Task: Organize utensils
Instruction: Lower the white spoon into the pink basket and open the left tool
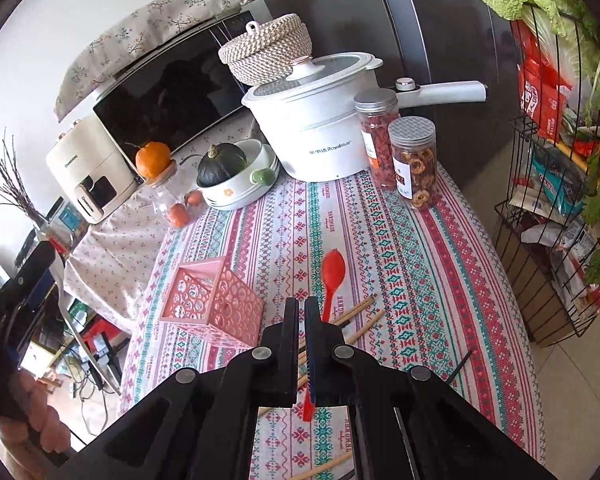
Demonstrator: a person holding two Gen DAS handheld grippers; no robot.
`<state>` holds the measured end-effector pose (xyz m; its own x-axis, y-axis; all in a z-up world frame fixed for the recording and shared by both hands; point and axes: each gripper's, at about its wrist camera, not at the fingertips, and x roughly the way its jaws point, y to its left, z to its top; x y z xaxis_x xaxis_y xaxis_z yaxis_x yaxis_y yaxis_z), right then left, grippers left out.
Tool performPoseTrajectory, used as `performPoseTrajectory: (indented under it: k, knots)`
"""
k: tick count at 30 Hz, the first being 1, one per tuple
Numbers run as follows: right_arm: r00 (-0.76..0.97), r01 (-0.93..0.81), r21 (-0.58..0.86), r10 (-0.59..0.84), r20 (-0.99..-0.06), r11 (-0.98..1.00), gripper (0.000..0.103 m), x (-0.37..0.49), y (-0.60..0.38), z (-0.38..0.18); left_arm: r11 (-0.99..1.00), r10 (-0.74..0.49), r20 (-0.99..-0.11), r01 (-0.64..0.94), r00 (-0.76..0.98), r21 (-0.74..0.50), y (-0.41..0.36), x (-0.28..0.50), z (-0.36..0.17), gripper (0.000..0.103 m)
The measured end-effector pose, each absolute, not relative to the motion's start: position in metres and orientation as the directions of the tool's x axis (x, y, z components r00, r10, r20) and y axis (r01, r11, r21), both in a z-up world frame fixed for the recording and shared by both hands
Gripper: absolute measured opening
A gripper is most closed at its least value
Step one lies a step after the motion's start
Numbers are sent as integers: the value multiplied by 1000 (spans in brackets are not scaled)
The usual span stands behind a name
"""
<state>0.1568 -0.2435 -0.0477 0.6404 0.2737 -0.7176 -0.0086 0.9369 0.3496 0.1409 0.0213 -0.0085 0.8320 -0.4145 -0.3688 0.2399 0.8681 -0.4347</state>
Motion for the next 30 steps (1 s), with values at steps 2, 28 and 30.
performPoseTrajectory:
  k: [2, 28, 30]
  knots:
    - [620, -21, 357, 292, -728, 934, 5, 163, -245, -53, 854, -427, -374, 232, 823, -465, 21, 148, -15, 37]
    - [427, -151, 66, 126, -895, 986, 26, 307, -168, -179, 822, -480, -261, 324, 838, -469, 16, 191, -9, 37]
    - [443, -140, 86, 140, -886, 986, 26, 302, -173, -176, 829, -467, -246, 323, 849, -457, 11, 197, -17, 37]
